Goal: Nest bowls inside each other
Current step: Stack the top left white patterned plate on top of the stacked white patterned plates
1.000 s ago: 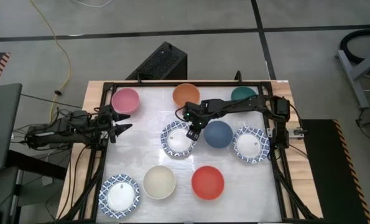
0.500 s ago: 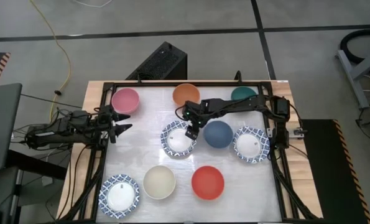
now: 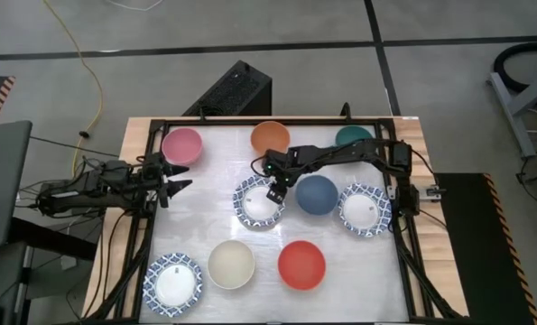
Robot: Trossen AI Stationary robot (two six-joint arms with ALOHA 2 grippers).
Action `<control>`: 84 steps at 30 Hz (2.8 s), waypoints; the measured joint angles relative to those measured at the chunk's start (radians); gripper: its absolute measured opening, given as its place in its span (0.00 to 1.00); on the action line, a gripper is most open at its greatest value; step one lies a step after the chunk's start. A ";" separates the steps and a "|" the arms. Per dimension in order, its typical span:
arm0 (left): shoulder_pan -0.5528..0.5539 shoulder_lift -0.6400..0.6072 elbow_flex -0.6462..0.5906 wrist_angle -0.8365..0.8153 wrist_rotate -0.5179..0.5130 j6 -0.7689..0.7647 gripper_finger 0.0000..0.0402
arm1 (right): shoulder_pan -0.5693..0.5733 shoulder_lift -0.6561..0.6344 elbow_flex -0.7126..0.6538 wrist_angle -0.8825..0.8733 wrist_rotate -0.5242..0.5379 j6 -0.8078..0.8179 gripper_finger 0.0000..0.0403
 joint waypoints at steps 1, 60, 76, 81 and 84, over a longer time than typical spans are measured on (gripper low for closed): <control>0.000 0.000 0.000 0.000 0.000 0.000 0.62 | 0.000 0.000 0.004 -0.011 0.003 0.008 0.52; 0.000 0.000 0.000 -0.017 0.000 -0.022 0.62 | -0.054 -0.736 -0.076 -0.803 -0.061 0.116 0.02; 0.000 0.000 0.000 -0.016 0.000 -0.024 0.62 | -0.036 -0.915 -0.264 -0.985 0.035 0.565 0.02; 0.000 0.000 0.000 -0.017 0.002 -0.039 0.62 | -0.032 -0.859 -0.294 -0.984 0.035 0.562 0.02; 0.000 0.000 0.000 -0.018 0.002 -0.039 0.62 | -0.032 -0.831 -0.329 -0.985 0.036 0.557 0.02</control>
